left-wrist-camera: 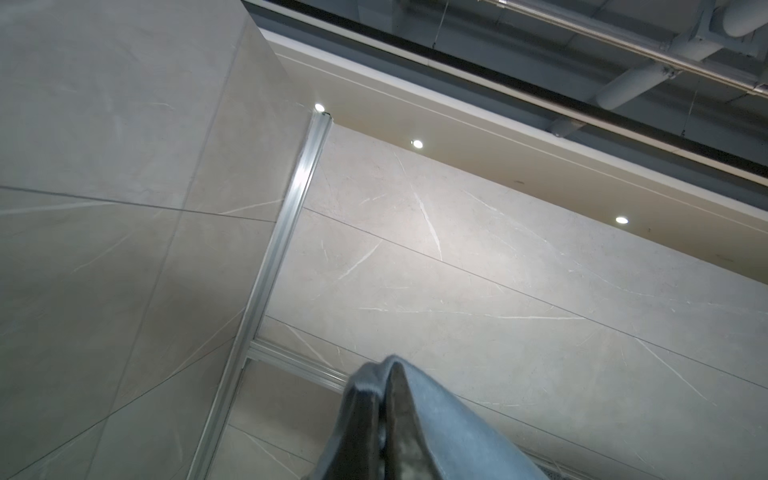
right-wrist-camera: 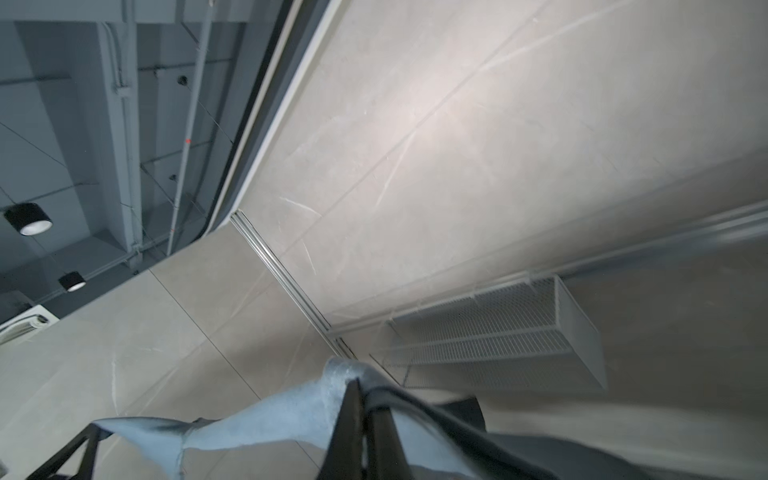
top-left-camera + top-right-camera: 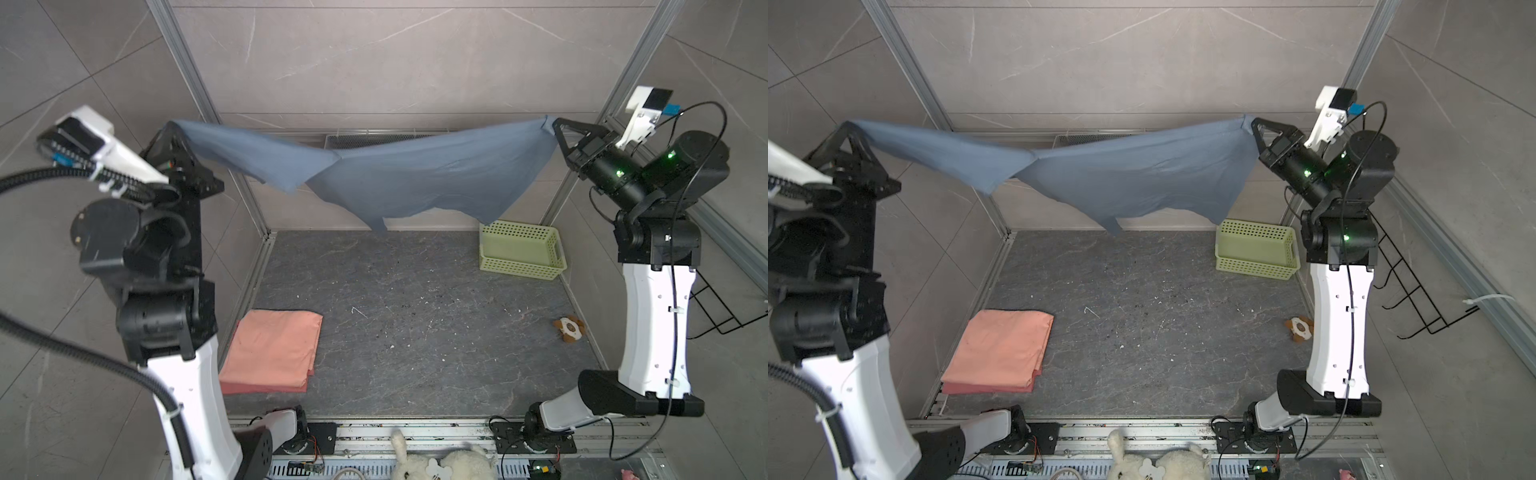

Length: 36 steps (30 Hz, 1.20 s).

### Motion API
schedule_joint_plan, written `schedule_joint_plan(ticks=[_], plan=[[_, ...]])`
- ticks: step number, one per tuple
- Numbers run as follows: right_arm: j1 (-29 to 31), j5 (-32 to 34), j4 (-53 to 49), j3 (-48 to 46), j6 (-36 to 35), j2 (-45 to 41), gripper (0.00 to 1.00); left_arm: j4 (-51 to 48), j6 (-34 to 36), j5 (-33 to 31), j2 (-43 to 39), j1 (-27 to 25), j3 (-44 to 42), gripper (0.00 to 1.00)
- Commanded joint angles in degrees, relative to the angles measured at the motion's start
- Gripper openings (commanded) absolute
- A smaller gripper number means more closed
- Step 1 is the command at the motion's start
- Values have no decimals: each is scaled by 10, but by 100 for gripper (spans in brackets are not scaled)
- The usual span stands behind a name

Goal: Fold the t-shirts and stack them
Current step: 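Swing the held t-shirt down and lay it flat on the table with both grippers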

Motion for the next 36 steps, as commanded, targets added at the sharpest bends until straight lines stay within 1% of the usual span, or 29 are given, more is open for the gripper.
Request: schedule_joint_plan(ticks=[1,3,5,6,8,10,11,14,17,21,27,29,32,34,36], plan=[[6,-9,13,-187,-38,-19,1,-43,-26,-23,-54,5,-151,0],[24,12,-3,-302,-61,-48,1,-98,-46,-18,-91,4,-244,0],[41,38,-26,-401,-88,-74,1,-165,-74,8,-121,5,-328,0],[48,44,-26,-450,-81,-83,2,-192,-84,16,-132,4,-364,0],[66,28,6,-558,-64,-91,2,-258,-110,24,-155,5,-443,0],[85,40,22,-633,-61,-82,2,-307,-145,26,-177,4,-511,0],[91,45,29,-666,-59,-72,2,-323,-157,36,-191,4,-542,0],[100,63,33,-718,-57,-39,1,-355,-188,41,-222,5,-601,0],[103,76,28,-734,-61,-22,1,-374,-191,38,-223,5,-631,0],[103,88,14,-727,-69,-8,1,-381,-187,45,-203,5,-655,0],[103,96,2,-706,-71,-1,0,-372,-194,33,-205,4,-645,0],[104,104,-3,-693,-74,-1,0,-353,-191,38,-201,5,-633,0],[103,103,-12,-656,-79,14,0,-312,-178,68,-171,4,-602,0],[102,101,-19,-622,-79,20,0,-294,-165,77,-141,4,-559,0],[103,99,-28,-578,-84,20,0,-275,-143,79,-114,4,-498,0]])
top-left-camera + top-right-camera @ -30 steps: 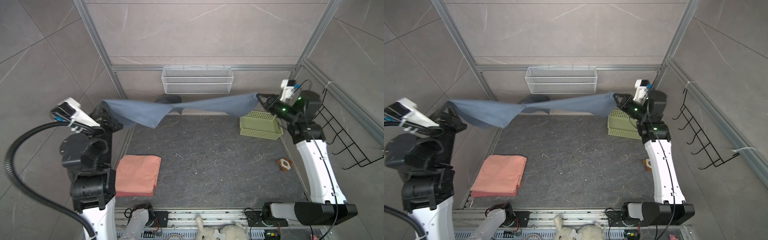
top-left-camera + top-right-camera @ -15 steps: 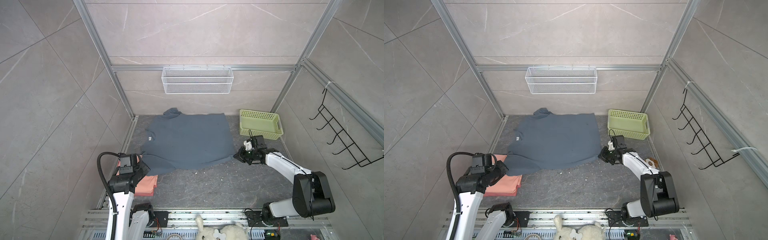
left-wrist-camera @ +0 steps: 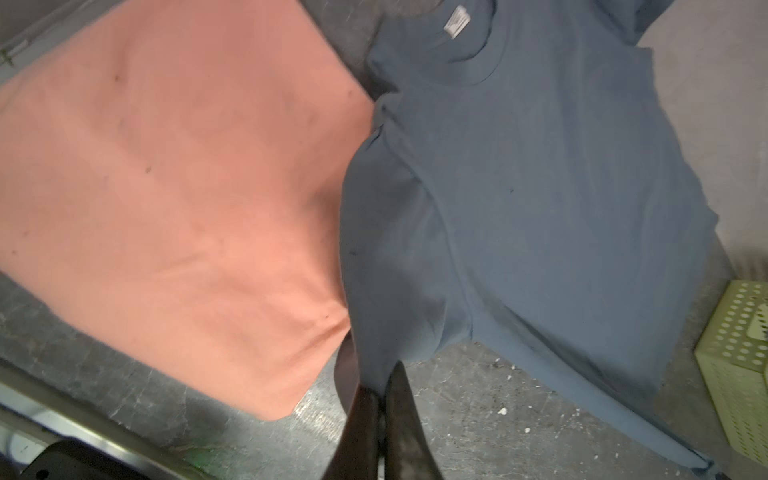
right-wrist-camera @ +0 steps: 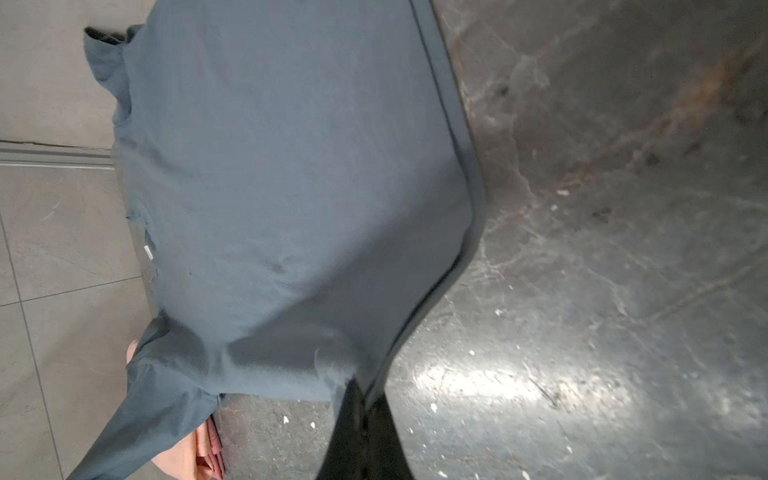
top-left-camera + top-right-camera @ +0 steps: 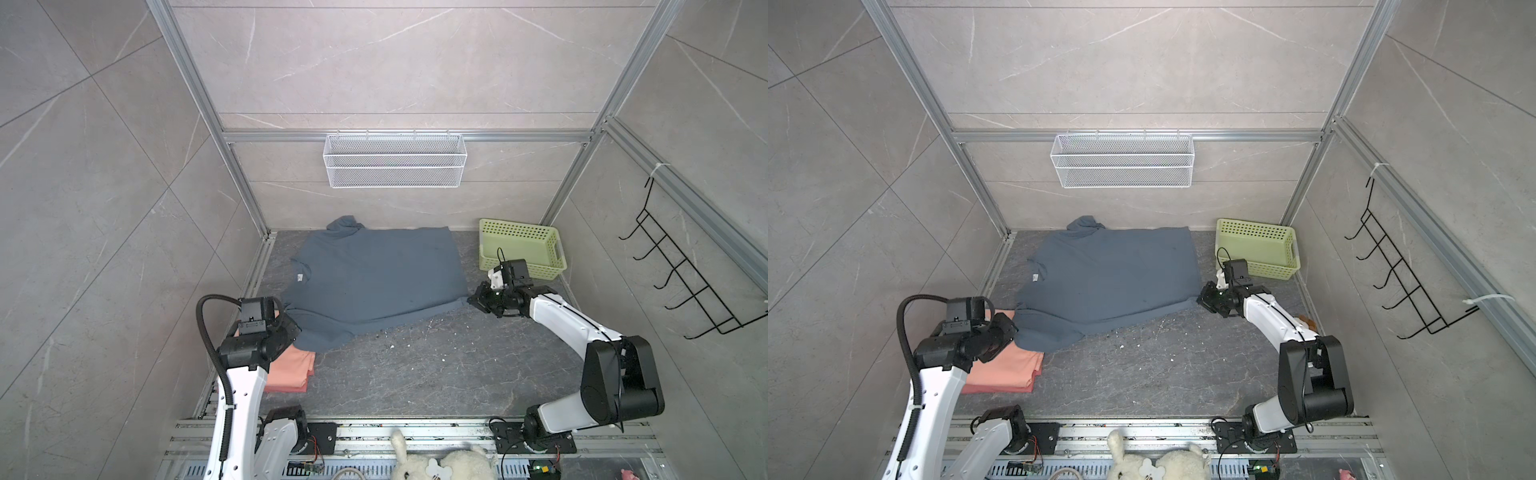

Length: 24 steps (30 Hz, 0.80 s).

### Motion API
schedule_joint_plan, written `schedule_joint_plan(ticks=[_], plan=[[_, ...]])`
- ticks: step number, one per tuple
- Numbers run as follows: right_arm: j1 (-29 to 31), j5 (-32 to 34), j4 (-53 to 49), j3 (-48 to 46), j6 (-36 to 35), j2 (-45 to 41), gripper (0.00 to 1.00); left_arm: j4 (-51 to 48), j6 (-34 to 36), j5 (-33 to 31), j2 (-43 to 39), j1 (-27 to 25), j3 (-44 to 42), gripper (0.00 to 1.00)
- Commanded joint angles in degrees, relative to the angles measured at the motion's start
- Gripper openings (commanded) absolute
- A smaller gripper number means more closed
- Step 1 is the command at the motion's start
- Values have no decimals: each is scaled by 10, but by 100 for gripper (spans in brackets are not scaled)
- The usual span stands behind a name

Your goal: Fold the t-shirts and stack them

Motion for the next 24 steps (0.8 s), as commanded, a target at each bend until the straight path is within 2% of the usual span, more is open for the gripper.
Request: schedule_joint_plan(ticks=[1,6,10,17,24], plan=[[1,9,-27,88,-22,-2,0,76,54,15,38,3,114,0],[1,12,-114,209,-63,-3,0,19,155,-23,88,3,320,0],[1,7,-145,205,-71,-25,0,-75,191,-37,89,3,392,0],[1,16,-146,95,-55,-62,0,-191,163,-11,40,3,310,0],[1,32,-157,60,-54,-51,0,-246,150,-32,42,3,269,0]])
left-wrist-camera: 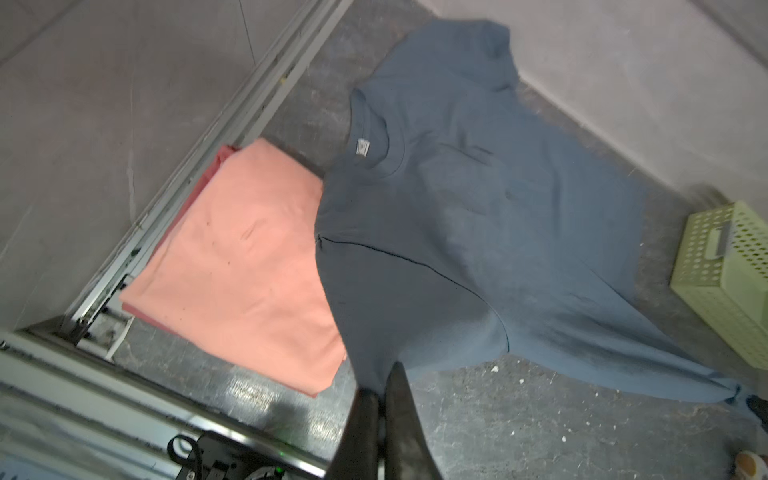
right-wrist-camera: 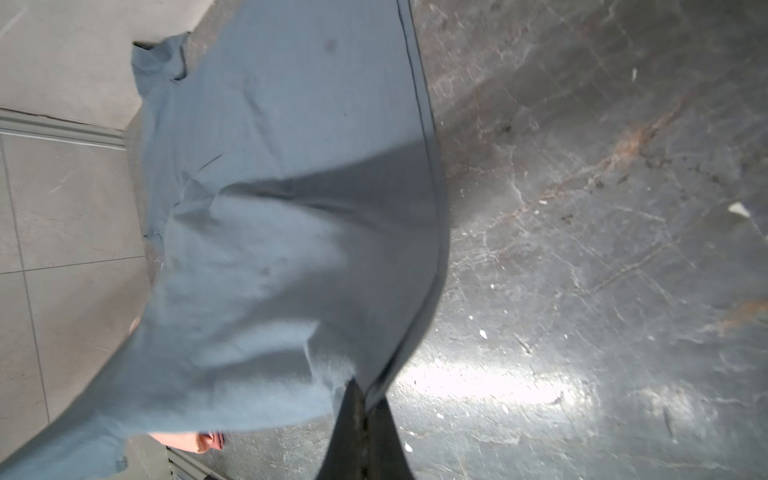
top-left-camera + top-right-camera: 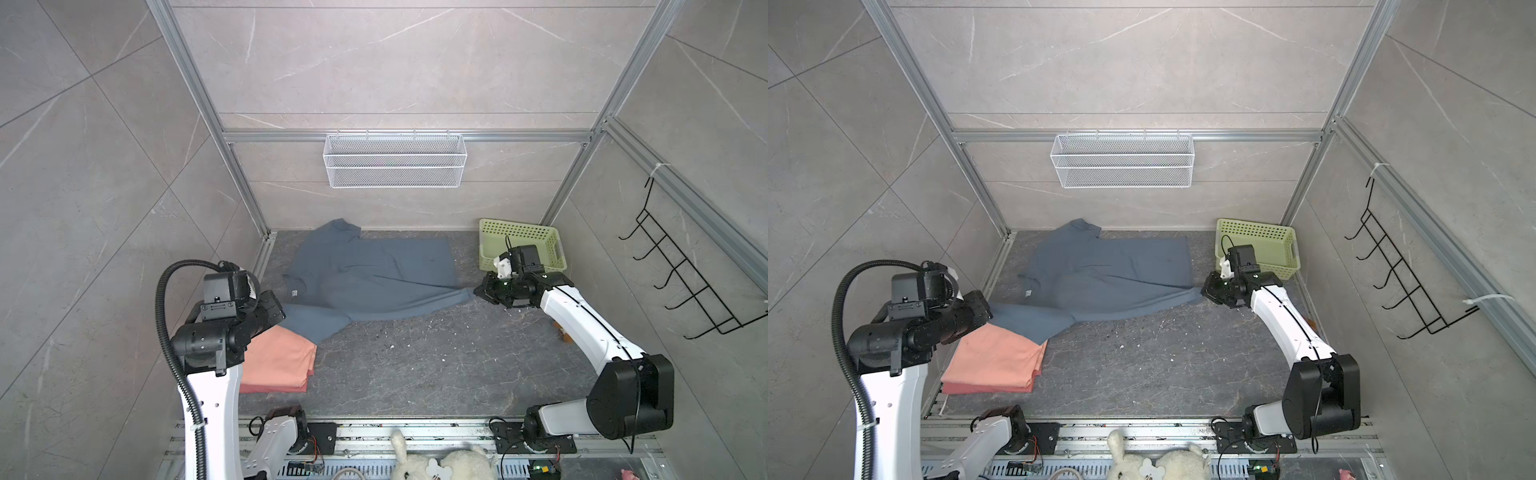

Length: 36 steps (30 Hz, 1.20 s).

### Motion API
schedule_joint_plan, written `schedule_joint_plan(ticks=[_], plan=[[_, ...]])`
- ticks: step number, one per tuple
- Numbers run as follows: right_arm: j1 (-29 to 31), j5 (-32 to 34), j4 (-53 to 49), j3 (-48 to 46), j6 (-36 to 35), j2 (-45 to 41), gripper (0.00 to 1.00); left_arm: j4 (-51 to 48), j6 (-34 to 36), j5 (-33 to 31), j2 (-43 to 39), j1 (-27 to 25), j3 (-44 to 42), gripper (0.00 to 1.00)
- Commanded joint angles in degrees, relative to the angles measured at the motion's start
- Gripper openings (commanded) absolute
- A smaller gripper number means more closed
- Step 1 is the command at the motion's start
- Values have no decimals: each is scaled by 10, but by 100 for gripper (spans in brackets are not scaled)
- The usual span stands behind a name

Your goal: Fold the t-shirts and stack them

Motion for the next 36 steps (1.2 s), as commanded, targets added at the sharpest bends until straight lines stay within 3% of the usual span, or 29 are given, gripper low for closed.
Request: schedule_joint_plan(ticks=[1,10,18,23,30,36], plan=[[1,13,-4,-18,3,-2,0,-41,-8,-10,1,3,-8,0],[3,28,3,-101,25,-24,0,-44,-11,75,37,3,-67,0],[2,38,17,-152,42,-29,1,-25,4,109,87,3,-86,0],[2,39,25,-183,58,-38,1,-35,14,99,108,3,-83,0],[7,17,10,-196,62,-42,1,-89,17,9,125,3,4,0],[15,13,-41,-164,47,-36,1,-101,18,10,118,3,47,0]])
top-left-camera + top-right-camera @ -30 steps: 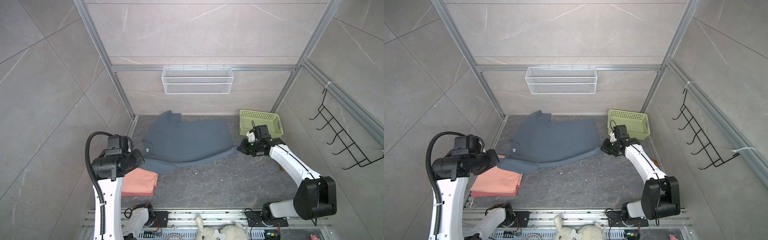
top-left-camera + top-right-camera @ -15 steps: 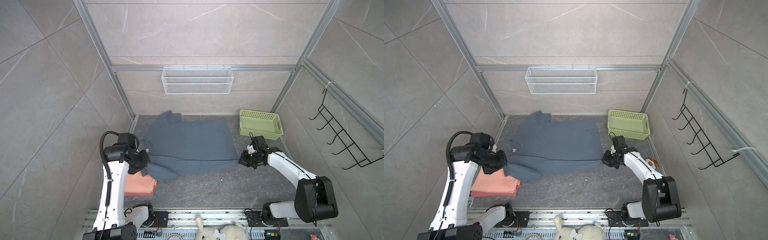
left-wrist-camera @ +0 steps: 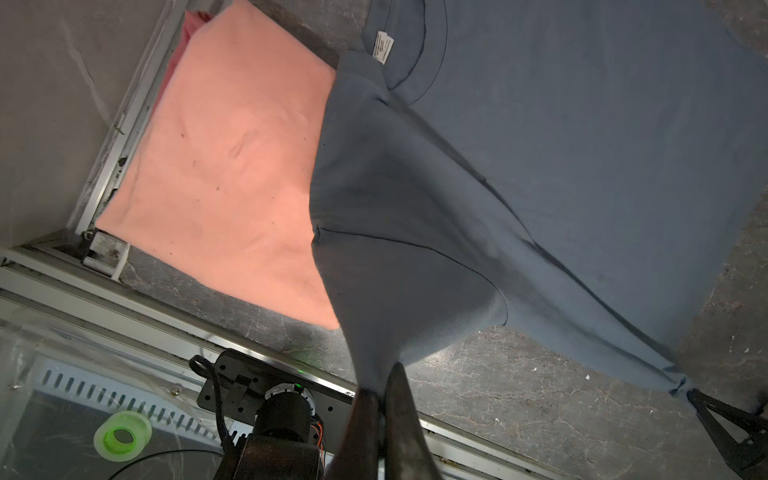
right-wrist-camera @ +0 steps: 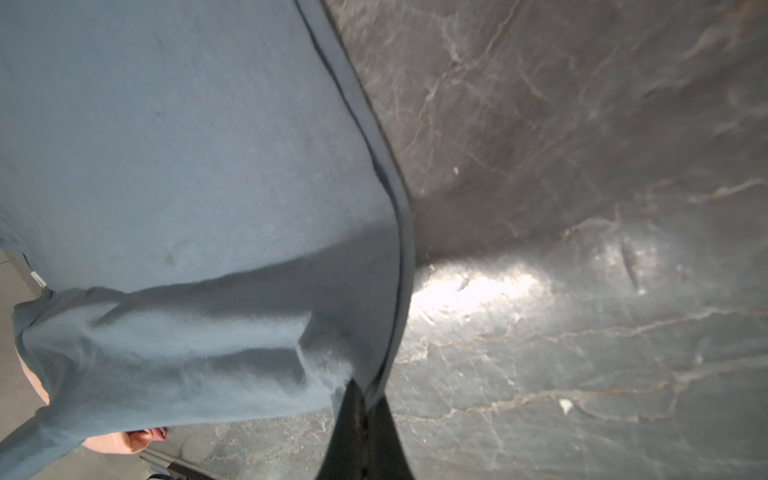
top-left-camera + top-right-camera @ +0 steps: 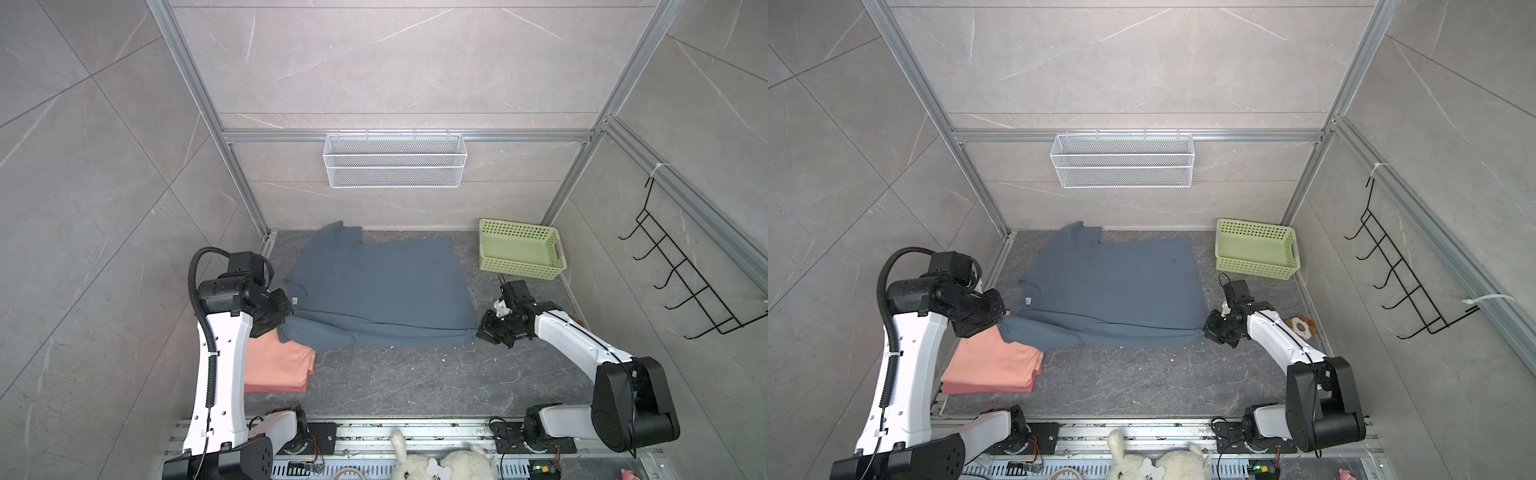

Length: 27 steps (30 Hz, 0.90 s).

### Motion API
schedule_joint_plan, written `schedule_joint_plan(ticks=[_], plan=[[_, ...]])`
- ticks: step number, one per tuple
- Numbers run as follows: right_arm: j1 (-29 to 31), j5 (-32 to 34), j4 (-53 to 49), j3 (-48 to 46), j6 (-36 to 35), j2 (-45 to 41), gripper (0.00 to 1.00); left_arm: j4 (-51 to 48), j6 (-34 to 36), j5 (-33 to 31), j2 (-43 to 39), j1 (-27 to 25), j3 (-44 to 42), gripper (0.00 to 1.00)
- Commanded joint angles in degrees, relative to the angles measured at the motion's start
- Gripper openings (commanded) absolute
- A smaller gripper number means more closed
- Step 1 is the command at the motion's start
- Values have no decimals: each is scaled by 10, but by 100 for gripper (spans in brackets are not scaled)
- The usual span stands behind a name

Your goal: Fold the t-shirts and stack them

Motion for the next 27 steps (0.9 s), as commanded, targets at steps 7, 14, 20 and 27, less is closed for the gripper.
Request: schedule_joint_plan(ticks=[7,14,20,27], plan=[[8,-8,-17,18,21,3,1,-16,29,17,17,3,8,0],[10,-7,28,31,82,18,1,50,26,32,53,3,9,0],[10,-2,65,69,136,52,2,145,15,58,103,3,10,0],[10,22,86,120,174,143,2,220,9,74,179,3,21,0]])
